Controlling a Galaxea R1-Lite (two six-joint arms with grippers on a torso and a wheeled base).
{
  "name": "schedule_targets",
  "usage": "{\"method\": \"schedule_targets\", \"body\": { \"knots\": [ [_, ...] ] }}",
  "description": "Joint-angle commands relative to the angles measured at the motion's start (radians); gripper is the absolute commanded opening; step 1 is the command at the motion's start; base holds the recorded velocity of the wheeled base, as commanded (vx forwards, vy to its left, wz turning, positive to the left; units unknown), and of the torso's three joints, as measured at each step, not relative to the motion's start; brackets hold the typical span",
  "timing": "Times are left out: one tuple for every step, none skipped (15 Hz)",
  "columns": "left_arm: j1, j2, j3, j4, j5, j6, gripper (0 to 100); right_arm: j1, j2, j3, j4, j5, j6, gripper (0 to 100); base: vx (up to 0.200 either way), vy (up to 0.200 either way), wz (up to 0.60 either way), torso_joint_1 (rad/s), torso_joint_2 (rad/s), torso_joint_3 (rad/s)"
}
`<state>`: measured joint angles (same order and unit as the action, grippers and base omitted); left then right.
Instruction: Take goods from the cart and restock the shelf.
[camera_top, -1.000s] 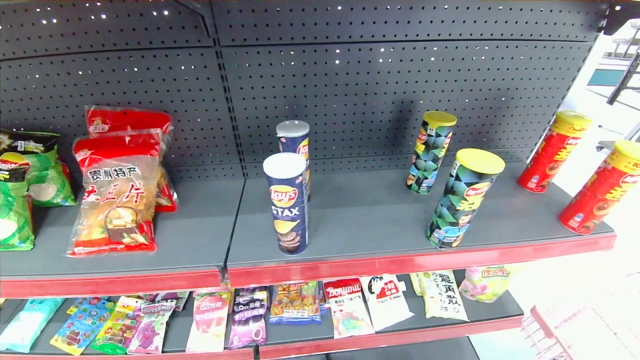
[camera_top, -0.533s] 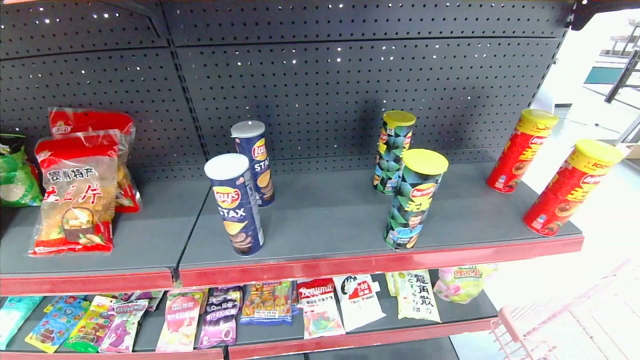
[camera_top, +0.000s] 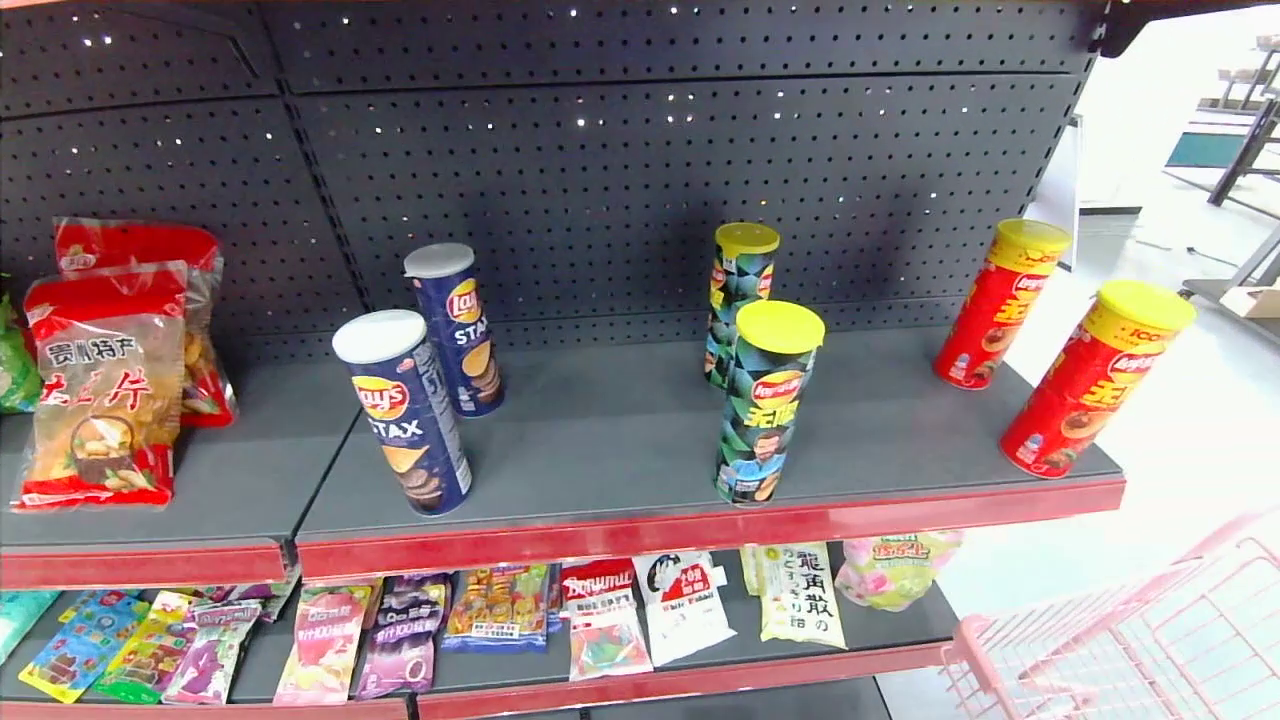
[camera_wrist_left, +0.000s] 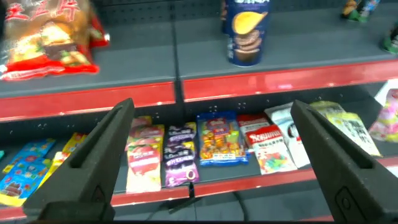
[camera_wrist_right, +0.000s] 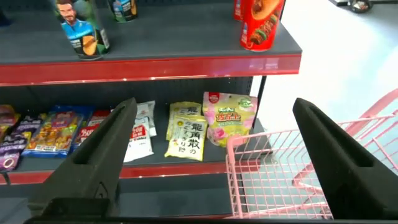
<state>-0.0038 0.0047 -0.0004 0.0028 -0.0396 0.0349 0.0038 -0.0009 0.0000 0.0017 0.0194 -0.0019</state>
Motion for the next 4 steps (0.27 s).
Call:
{"method": "schedule_targets", "body": {
  "knots": [
    [-0.001, -0.002, 0.000, 0.000, 0.001, -0.003, 100, -0.001, 0.001, 0.000, 0.000, -0.001, -0.001, 100, 0.000, 0.000, 0.00, 0.000, 0.00, 0.000],
    [-0.001, 0.000, 0.000, 0.000, 0.001, -0.003, 100, -0.001, 0.001, 0.000, 0.000, -0.001, -0.001, 100, 0.000, 0.000, 0.00, 0.000, 0.00, 0.000],
    [-0.001, 0.000, 0.000, 0.000, 0.001, -0.004, 100, -0.001, 0.001, 0.000, 0.000, -0.001, -0.001, 100, 0.000, 0.000, 0.00, 0.000, 0.00, 0.000],
    [-0.001, 0.000, 0.000, 0.000, 0.001, -0.004, 100, -0.001, 0.001, 0.000, 0.000, -0.001, -0.001, 100, 0.000, 0.000, 0.00, 0.000, 0.00, 0.000]
  ]
}}
